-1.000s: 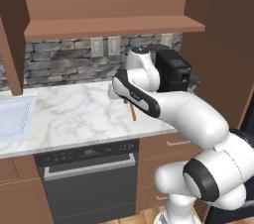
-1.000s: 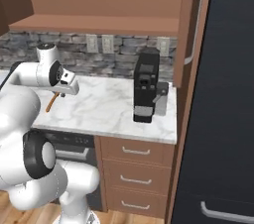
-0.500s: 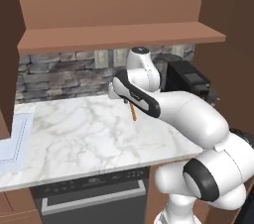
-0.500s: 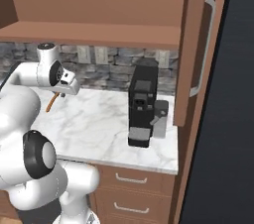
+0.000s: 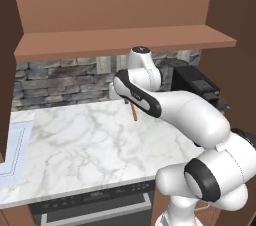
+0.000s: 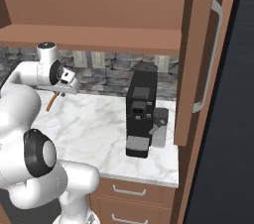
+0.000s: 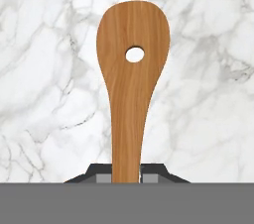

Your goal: Organize the utensils by type. Pick up the wooden spoons from the counter and place them in the open cabinet. Then pick up the metallic utensils from the counter and place them in the open drawer.

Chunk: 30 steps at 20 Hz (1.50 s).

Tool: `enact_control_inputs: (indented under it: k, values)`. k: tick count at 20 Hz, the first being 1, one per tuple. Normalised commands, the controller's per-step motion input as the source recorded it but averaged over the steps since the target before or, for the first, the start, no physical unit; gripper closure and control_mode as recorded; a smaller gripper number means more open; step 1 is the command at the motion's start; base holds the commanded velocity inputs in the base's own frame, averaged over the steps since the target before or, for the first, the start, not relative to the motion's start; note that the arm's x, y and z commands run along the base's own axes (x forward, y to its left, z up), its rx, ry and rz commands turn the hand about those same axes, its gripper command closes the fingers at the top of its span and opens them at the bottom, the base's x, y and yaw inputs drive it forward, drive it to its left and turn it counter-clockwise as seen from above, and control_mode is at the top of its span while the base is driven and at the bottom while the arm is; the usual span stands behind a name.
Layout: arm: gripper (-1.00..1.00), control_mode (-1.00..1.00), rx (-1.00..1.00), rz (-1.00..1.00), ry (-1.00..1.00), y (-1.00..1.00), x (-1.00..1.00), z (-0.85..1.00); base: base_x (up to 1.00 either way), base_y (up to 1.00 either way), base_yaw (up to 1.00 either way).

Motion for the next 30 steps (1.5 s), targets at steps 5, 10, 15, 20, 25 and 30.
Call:
enact_control_inputs:
  k: [5,10,15,20,25,30]
  values:
    - [1.0,1.0,0.0,0.0,0.0,0.0,0.0,0.0,0.0,0.0,0.0]
    - [1.0,1.0,0.0,0.0,0.0,0.0,0.0,0.0,0.0,0.0,0.0]
    - [1.0,-1.0,0.0,0.07,-0.1,0.0,0.0,0.1,0.0,0.0,0.02]
    - [1.0,-1.0,-0.01,0.33,-0.26,0.02,0.01,0.45,0.0,0.0,0.0]
    - [1.0,-1.0,-0.17,0.57,-0.28,0.02,0.0,0.51,0.0,0.0,0.0]
    - [1.0,-1.0,-0.45,0.71,-0.35,0.0,-0.01,0.45,0.0,0.0,0.0]
